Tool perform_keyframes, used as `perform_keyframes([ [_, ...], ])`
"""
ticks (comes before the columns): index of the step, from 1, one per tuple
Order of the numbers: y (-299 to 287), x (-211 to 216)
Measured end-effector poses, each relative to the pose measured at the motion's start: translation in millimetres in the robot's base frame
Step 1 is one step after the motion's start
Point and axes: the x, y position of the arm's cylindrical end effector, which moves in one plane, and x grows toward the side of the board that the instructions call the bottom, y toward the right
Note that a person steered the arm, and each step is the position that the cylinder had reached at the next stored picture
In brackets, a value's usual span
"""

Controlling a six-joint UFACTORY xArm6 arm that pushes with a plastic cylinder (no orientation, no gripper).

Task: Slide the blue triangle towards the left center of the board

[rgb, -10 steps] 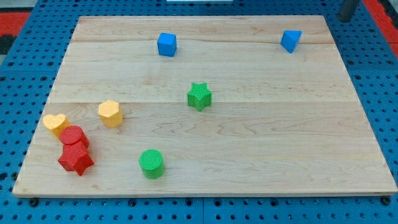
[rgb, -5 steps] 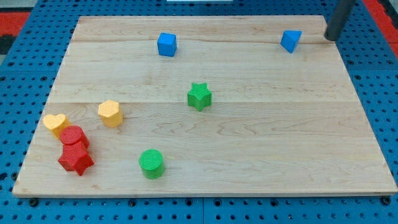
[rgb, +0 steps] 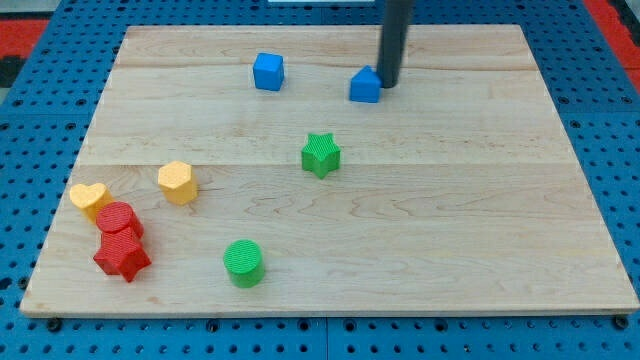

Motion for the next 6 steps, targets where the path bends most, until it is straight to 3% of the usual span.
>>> perform_keyframes([
  [1, -70.7, 16.1],
  [2, -153.2, 59.0],
  [3, -154.5, 107.3],
  [4, -172.7, 118.5],
  [5, -132.0, 114.1],
  [6, -133.9, 87.6],
])
